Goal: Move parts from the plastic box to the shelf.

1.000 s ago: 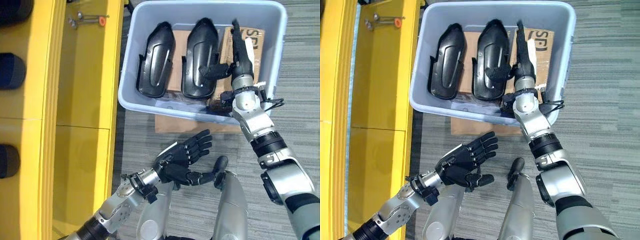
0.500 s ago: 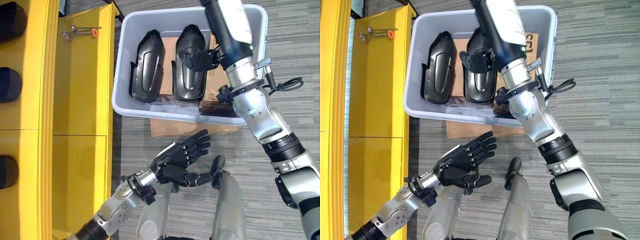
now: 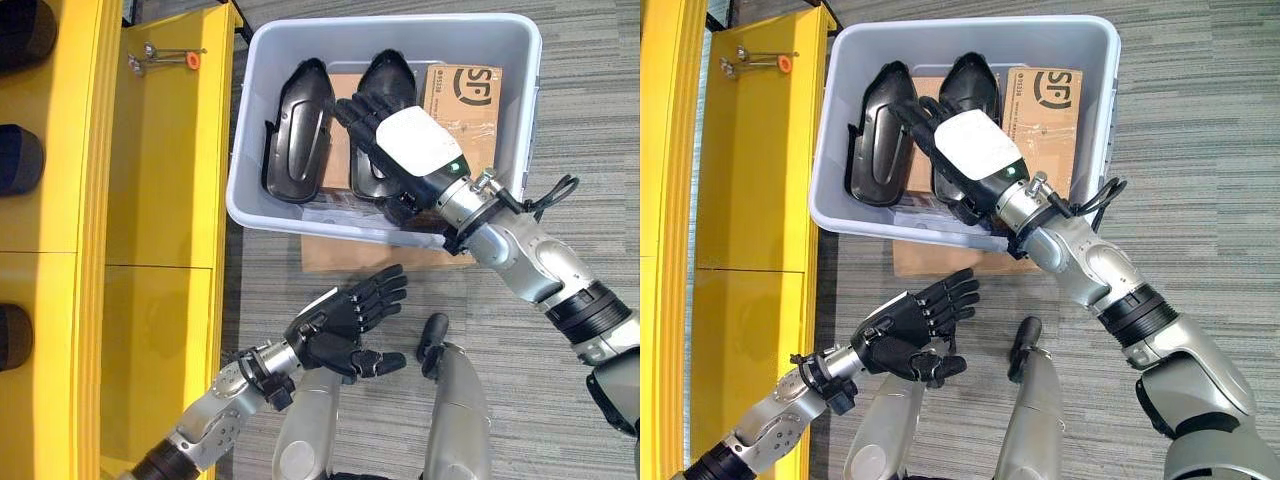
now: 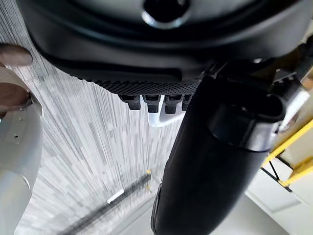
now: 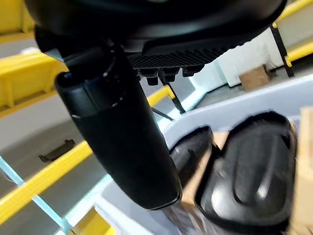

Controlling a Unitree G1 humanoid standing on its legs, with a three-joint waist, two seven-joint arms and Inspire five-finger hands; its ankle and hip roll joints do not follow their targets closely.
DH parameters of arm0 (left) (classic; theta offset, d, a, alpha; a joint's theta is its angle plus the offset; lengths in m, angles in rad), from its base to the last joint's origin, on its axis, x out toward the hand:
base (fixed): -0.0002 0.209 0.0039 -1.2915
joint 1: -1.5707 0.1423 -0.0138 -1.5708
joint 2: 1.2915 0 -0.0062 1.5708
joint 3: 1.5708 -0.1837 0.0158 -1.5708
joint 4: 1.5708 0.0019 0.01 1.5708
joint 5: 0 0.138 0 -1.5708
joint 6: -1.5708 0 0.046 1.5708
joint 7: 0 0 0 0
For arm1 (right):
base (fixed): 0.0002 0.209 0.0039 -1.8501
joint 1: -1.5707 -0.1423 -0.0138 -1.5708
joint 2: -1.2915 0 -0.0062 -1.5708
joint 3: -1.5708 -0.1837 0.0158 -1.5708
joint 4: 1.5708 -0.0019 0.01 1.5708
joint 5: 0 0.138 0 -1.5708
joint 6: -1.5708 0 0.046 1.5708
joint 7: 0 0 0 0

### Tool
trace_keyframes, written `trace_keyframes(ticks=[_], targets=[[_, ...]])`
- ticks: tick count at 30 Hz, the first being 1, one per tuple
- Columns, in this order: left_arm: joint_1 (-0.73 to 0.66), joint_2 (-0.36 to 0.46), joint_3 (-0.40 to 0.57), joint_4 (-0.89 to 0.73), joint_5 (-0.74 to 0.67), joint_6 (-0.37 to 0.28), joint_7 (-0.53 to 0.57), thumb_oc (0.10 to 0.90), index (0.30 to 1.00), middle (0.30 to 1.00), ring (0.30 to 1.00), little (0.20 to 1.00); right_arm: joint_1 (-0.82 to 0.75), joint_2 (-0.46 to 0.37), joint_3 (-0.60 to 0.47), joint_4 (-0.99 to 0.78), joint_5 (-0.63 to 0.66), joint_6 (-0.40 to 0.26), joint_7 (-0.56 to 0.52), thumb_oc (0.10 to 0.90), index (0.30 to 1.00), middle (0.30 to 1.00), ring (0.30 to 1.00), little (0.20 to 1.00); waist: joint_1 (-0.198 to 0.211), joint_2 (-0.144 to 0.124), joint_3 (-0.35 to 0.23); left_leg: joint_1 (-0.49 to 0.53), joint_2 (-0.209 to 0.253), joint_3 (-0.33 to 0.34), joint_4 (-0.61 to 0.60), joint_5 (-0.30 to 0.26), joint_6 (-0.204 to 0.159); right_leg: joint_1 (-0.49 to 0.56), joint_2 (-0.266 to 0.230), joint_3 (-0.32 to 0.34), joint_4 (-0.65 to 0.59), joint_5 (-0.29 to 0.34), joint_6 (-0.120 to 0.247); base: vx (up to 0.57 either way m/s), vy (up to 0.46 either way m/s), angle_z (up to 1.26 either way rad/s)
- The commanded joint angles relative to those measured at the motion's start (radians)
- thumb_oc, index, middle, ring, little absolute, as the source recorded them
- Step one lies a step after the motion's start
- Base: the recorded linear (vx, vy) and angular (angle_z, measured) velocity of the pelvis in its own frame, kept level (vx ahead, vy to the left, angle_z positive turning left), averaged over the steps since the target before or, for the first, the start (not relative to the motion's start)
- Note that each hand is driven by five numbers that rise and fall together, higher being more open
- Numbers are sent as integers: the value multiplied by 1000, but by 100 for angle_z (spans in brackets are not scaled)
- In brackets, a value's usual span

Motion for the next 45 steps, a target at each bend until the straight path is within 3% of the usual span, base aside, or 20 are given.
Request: trace_keyframes(ticks=[1,5,9,10,13,14,16,17,18,21,25,27,29,32,33,41,45], targets=[[8,13,25,-213,-95,-116,-150,900,1000,1000,1000,1000,-97,12,-18,-58,0,10,-88,900,1000,1000,1000,1000,1,8,-10,48,77,-41,128,-190,-30,75,4,85,-88,-14,97,0,0,0],[-12,31,83,-270,-177,-95,-236,900,1000,1000,1000,1000,-68,40,-18,-17,-24,20,-91,900,1000,1000,1000,1000,-1,17,-10,65,77,-39,119,-185,-31,89,3,90,-92,-15,98,0,0,0],[-20,51,131,-308,-230,-98,-233,900,1000,1000,1000,1000,-48,50,-19,-11,-30,32,-84,900,1000,1000,1000,1000,2,22,-10,72,76,-39,116,-179,-32,93,2,91,-88,-11,96,0,0,0],[-17,49,144,-316,-248,-113,-230,900,1000,1000,1000,1000,-37,55,-21,-10,-38,37,-89,900,1000,1000,1000,1000,2,23,-10,77,76,-41,118,-182,-32,96,0,90,-84,-17,96,0,0,0],[-9,31,199,-344,-335,-241,-200,900,1000,1000,1000,1000,-13,74,-40,4,-65,59,-91,900,1000,1000,1000,1000,8,22,-10,84,72,-46,112,-180,-34,102,-2,90,-82,-21,96,-7,-12,0],[-6,8,256,-356,-394,-276,-168,900,1000,1000,1000,1000,-1,88,-52,19,-82,74,-96,900,1000,1000,1000,1000,17,23,-10,87,69,-51,107,-179,-34,105,-5,89,-81,-24,96,-22,-39,0],[-4,-12,300,-358,-434,-317,-149,900,1000,1000,1000,1000,3,96,-62,28,-102,74,-103,900,1000,1000,1000,1000,24,21,-10,84,68,-55,104,-174,-35,100,-5,88,-80,-22,95,-16,-25,0],[-4,-12,301,-359,-435,-317,-149,900,1000,1000,1000,1000,3,97,-61,28,-102,74,-103,900,1000,1000,1000,1000,23,21,-10,84,69,-55,104,-173,-35,100,-5,88,-81,-21,95,-22,-71,5],[7,-47,372,-358,-478,-296,-169,900,1000,1000,1000,1000,20,114,-83,35,-137,76,-112,900,1000,1000,1000,1000,35,17,-10,87,66,-64,101,-171,-37,102,-7,84,-78,-24,96,-19,-81,7],[26,-85,465,-375,-494,-211,-243,900,1000,1000,1000,1000,32,128,-109,42,-218,75,-134,900,1000,1000,1000,1000,56,10,-10,88,63,-78,97,-164,-40,105,-8,73,-72,-29,96,-15,-110,10],[37,-116,518,-390,-485,-161,-251,900,1000,1000,1000,1000,32,133,-107,50,-259,91,-172,900,1000,1000,1000,1000,75,5,-10,83,60,-93,96,-157,-42,102,-7,64,-61,-33,96,-9,-65,8],[38,-132,535,-385,-434,-194,-194,900,1000,1000,1000,1000,34,141,-105,53,-272,103,-197,900,1000,1000,1000,1000,80,3,-10,82,59,-99,95,-150,-43,102,-4,62,-59,-34,96,-5,-54,7],[40,-147,562,-366,-315,-261,-42,900,1000,1000,1000,1000,30,150,-105,67,-293,124,-245,900,1000,1000,1000,1000,90,2,-10,79,54,-108,94,-146,-44,101,-4,57,-56,-37,96,-7,-62,7],[41,-150,575,-354,-249,-275,-3,900,1000,1000,1000,1000,28,153,-106,70,-301,132,-256,900,1000,1000,1000,1000,94,2,-10,79,53,-112,94,-142,-44,100,-5,56,-53,-39,97,3,-30,4],[47,-146,586,-339,-167,-295,18,900,1000,1000,1000,1000,27,153,-110,73,-314,140,-264,900,1000,1000,1000,1000,97,2,-10,83,52,-114,98,-147,-46,104,-8,53,-46,-48,99,-1,-45,3],[61,-118,583,-328,-171,-277,-51,900,1000,1000,1000,1000,-10,127,-103,113,-303,157,-301,900,1000,1000,1000,1000,112,13,-10,72,52,-117,87,-139,-48,87,-14,42,-39,-43,100,0,-9,4],[50,-124,561,-336,-193,-261,-37,900,1000,1000,1000,1000,-37,130,-90,159,-268,198,-315,900,1000,1000,1000,1000,115,23,-10,66,52,-119,87,-136,-51,77,-21,40,-32,-44,101,4,11,4]])
